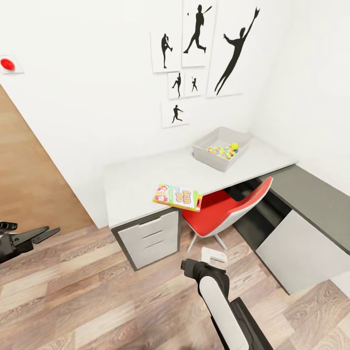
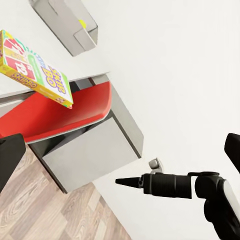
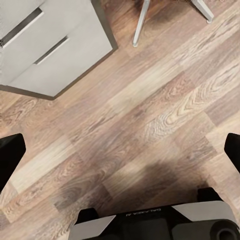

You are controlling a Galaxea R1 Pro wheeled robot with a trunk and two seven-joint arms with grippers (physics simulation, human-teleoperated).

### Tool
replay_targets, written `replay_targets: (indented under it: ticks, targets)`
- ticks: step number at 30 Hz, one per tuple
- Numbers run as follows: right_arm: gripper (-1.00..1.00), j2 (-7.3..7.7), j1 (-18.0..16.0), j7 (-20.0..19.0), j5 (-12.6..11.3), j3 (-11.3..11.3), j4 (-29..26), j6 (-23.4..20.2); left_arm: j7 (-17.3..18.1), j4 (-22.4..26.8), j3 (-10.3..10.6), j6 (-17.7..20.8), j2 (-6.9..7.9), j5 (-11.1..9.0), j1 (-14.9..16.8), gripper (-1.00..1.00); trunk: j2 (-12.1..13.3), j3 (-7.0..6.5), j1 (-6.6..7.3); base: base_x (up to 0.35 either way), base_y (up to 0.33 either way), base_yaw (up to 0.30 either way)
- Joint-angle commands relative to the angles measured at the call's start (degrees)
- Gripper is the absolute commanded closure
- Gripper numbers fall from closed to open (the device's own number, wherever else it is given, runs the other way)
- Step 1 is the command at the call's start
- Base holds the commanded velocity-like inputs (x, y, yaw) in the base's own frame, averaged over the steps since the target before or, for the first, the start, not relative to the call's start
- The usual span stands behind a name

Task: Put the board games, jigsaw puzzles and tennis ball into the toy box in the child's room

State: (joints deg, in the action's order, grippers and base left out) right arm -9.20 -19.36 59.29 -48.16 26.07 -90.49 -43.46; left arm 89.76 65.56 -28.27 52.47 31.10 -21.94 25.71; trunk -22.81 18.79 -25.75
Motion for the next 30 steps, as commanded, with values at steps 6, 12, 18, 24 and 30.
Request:
replay_targets:
  ticks: [6,12,18,24,30]
  targets:
    - [-1.0,-0.02,-0.1,0.6,-0.4,0.0,0.0,-0.3,0.2,0.0,-0.6,0.6,0.01,0.1,0.0,-1.0,-0.1,-0.47,-0.04,0.076,0.03,0.0]
    - [-1.0,-0.03,-0.1,0.5,-0.4,0.0,0.0,-0.1,0.2,0.0,-0.7,0.5,0.01,0.0,0.0,-1.0,-0.1,-1.05,-0.04,0.077,0.031,0.0]
    - [-1.0,0.04,-0.1,0.6,-0.5,0.0,0.0,1.7,0.2,0.0,-0.7,0.5,0.02,0.0,0.0,-1.0,-0.1,-1.62,-0.04,0.011,0.004,0.0]
    - [-1.0,0.06,-0.1,0.5,-0.5,0.1,0.0,2.2,0.2,0.0,-0.7,0.5,0.06,0.0,0.0,-1.0,-0.1,-2.19,-0.04,0.002,0.001,0.0]
    - [-1.0,0.06,-0.1,0.6,-0.5,0.1,0.0,2.3,0.2,0.0,-0.9,0.6,0.02,0.0,0.0,-1.0,-0.1,-2.77,-0.04,0.0,0.0,0.0]
